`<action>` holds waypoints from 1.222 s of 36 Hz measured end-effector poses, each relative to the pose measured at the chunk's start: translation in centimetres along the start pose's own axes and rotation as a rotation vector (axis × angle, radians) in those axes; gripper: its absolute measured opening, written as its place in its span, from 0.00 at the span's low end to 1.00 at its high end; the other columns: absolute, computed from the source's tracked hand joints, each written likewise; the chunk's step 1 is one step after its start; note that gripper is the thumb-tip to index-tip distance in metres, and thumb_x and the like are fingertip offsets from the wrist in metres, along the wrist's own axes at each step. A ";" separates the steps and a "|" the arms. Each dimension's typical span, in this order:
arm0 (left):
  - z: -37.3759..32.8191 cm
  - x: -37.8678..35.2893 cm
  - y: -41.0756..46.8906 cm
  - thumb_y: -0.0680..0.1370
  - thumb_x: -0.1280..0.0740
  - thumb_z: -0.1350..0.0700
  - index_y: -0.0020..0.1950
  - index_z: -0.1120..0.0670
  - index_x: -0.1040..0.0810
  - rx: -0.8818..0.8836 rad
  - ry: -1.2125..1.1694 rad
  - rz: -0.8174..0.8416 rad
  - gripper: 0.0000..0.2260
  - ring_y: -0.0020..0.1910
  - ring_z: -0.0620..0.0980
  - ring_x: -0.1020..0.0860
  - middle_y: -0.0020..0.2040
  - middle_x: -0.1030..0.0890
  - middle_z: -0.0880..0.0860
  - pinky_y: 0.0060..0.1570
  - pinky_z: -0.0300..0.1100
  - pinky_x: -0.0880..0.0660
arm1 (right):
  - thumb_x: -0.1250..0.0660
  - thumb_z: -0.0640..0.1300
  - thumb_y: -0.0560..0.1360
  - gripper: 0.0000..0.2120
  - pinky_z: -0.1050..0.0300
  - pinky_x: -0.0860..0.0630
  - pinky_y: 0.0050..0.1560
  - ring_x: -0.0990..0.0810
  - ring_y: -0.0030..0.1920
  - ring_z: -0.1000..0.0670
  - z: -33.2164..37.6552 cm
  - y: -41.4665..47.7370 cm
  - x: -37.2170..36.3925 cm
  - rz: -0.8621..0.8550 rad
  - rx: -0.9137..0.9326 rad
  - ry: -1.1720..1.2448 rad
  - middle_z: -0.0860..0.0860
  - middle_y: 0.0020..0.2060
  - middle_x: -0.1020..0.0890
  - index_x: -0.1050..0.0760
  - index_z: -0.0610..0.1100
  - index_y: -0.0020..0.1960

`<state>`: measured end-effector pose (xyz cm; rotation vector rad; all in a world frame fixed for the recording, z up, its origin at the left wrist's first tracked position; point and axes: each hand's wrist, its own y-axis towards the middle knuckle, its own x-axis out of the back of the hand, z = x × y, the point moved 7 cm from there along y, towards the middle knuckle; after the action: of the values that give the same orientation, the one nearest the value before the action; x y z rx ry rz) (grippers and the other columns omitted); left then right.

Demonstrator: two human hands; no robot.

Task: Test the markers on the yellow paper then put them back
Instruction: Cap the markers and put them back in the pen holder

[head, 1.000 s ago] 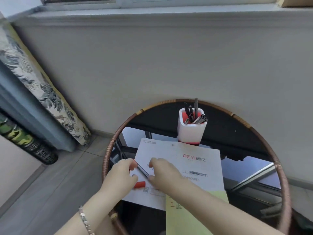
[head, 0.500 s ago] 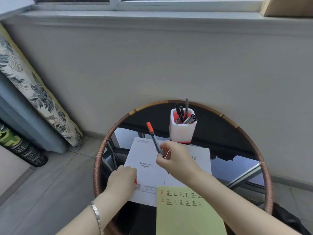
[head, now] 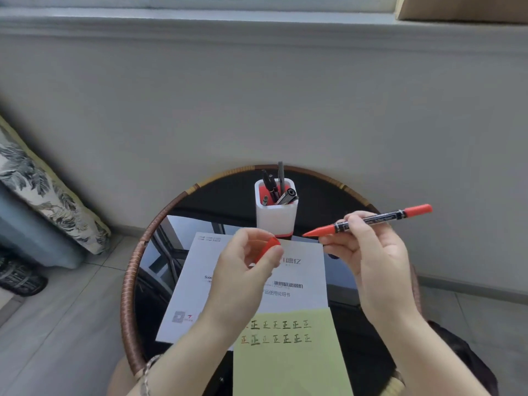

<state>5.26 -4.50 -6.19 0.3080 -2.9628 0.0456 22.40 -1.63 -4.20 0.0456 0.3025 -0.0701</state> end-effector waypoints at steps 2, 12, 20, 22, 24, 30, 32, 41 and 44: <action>-0.4 -0.1 -0.2 0.74 0.31 0.56 0.44 0.47 0.23 -0.026 -0.007 0.006 0.04 0.41 0.43 0.21 0.40 0.18 0.45 0.43 0.37 0.23 | 0.41 0.39 0.77 0.08 0.63 0.21 0.35 0.18 0.30 0.52 0.2 -0.4 0.2 -0.015 -0.007 0.076 0.49 0.28 0.18 0.28 0.45 0.40; -1.1 -0.6 -0.9 0.72 0.30 0.57 0.42 0.48 0.22 -0.042 -0.003 0.056 0.05 0.40 0.42 0.21 0.40 0.18 0.43 0.43 0.36 0.23 | 0.41 0.39 0.76 0.08 0.62 0.20 0.35 0.18 0.30 0.51 0.0 -1.2 -0.4 0.015 -0.027 0.104 0.49 0.28 0.18 0.28 0.44 0.40; -1.3 -0.9 -1.3 0.72 0.29 0.60 0.42 0.49 0.21 -0.045 -0.044 0.096 0.06 0.41 0.43 0.20 0.40 0.17 0.45 0.43 0.34 0.23 | 0.41 0.38 0.75 0.06 0.62 0.21 0.35 0.18 0.32 0.51 -0.4 -1.6 -1.2 0.064 -0.020 0.018 0.50 0.29 0.18 0.27 0.43 0.42; -1.3 -1.0 -1.3 0.72 0.29 0.59 0.42 0.48 0.21 -0.053 -0.040 0.103 0.06 0.42 0.43 0.20 0.40 0.17 0.45 0.44 0.35 0.22 | 0.39 0.40 0.74 0.05 0.62 0.21 0.35 0.18 0.32 0.51 -0.6 -1.7 -1.3 0.075 -0.026 -0.009 0.49 0.29 0.17 0.25 0.43 0.41; -1.4 -1.0 -1.4 0.72 0.29 0.59 0.42 0.47 0.21 -0.074 -0.021 0.107 0.07 0.43 0.43 0.20 0.41 0.17 0.45 0.46 0.36 0.22 | 0.35 0.43 0.71 0.04 0.62 0.21 0.34 0.18 0.33 0.50 -0.8 -1.8 -1.3 0.090 -0.025 -0.083 0.48 0.30 0.17 0.23 0.45 0.39; -1.5 -0.7 -1.2 0.71 0.28 0.61 0.41 0.46 0.19 -0.104 0.020 0.087 0.09 0.44 0.42 0.19 0.41 0.17 0.45 0.48 0.40 0.22 | 0.35 0.52 0.65 0.15 0.63 0.25 0.30 0.23 0.29 0.52 -2.2 -1.6 -1.3 0.162 -0.192 -0.094 0.47 0.28 0.19 0.17 0.41 0.35; -1.6 -0.7 -1.1 0.70 0.28 0.61 0.41 0.45 0.19 -0.123 0.061 0.087 0.10 0.43 0.41 0.20 0.41 0.17 0.44 0.47 0.40 0.23 | 0.40 0.54 0.67 0.20 0.63 0.27 0.27 0.24 0.28 0.53 -2.5 -1.4 -1.0 0.152 -0.259 -0.022 0.47 0.27 0.20 0.17 0.41 0.36; -2.8 -1.6 -1.7 0.70 0.27 0.60 0.39 0.42 0.21 -0.229 0.112 0.146 0.11 0.37 0.39 0.21 0.38 0.18 0.42 0.38 0.28 0.26 | 0.34 0.49 0.65 0.08 0.64 0.35 0.24 0.32 0.24 0.53 -3.4 -1.8 -0.7 0.141 -0.309 0.003 0.49 0.23 0.27 0.24 0.47 0.30; -2.7 -1.8 -1.4 0.66 0.24 0.59 0.37 0.42 0.17 -0.174 0.039 0.163 0.10 0.34 0.40 0.20 0.36 0.17 0.42 0.37 0.33 0.23 | 0.33 0.50 0.64 0.09 0.63 0.37 0.26 0.35 0.25 0.53 -3.8 -1.9 -0.8 0.177 -0.320 -0.030 0.50 0.23 0.28 0.23 0.47 0.29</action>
<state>7.71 -5.36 -3.82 0.0425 -2.9197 -0.1826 20.34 -3.24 -7.61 -0.2462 0.2756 0.1530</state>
